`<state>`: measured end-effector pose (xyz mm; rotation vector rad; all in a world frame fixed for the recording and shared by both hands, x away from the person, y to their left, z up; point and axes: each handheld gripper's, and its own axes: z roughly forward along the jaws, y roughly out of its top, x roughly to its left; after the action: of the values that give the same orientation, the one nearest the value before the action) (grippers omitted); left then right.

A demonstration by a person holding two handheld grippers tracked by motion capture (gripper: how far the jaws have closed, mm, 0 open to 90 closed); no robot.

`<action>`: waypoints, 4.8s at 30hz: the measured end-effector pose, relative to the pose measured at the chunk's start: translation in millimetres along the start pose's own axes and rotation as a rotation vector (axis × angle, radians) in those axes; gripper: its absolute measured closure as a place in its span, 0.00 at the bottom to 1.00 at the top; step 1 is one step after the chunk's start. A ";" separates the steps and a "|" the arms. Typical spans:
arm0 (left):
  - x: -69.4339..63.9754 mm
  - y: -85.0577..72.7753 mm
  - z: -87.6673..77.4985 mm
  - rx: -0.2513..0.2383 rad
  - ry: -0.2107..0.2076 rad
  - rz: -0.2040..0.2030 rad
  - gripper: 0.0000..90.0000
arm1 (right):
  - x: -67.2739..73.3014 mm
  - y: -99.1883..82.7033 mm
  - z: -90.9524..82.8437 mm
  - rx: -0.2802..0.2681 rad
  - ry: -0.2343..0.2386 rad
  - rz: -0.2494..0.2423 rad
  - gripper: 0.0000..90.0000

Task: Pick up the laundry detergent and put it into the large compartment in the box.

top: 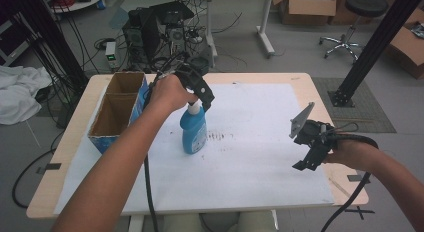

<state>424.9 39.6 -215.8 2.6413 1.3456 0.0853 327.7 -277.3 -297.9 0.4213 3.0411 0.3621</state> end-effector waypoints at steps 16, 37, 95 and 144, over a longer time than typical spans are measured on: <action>5.4 -3.2 19.5 0.008 0.001 -0.041 0.21 | 0.0 -0.1 1.5 0.001 0.006 0.001 0.19; 3.0 -6.2 45.4 0.019 0.014 -0.050 0.21 | 0.1 -1.9 5.2 0.004 0.014 0.003 0.19; 5.2 -13.1 74.3 0.031 0.025 -0.068 0.32 | 0.7 -1.6 9.3 0.007 0.022 0.004 0.19; 4.9 -14.2 71.2 0.008 0.022 -0.046 0.42 | 0.8 1.1 11.7 0.005 0.030 -0.007 0.19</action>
<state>425.7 42.5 -288.5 2.6220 1.4154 0.1029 328.2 -273.4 -309.0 0.4096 3.0725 0.3637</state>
